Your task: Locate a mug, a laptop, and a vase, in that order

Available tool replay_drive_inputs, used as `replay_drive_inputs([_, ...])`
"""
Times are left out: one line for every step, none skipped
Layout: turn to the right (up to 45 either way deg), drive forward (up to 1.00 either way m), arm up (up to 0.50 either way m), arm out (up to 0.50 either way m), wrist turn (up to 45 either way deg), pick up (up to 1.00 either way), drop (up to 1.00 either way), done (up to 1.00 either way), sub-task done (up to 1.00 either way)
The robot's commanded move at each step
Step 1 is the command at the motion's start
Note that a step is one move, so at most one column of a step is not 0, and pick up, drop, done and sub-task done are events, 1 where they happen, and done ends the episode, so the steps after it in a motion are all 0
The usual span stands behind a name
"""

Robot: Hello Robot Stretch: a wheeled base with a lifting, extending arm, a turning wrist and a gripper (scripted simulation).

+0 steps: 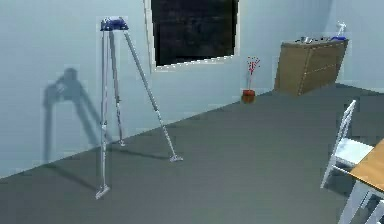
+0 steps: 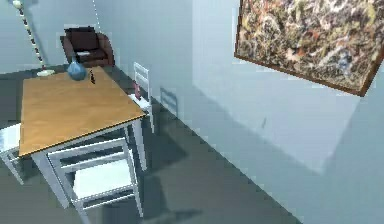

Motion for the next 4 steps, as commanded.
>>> replay_drive_inputs([-45.0, 0.0, 0.0, 0.0, 0.0, 0.0, 0.0, 0.0, 0.0])
replay_drive_inputs([-6.0, 0.0, 0.0, 0.0, 0.0, 0.0, 0.0, 0.0, 0.0])
replay_drive_inputs([-3.0, 0.0, 0.0, 0.0, 0.0, 0.0, 0.0, 0.0, 0.0])
replay_drive_inputs([0.0, 1.0, 0.0, 0.0, 0.0, 0.0, 0.0, 0.0, 0.0])
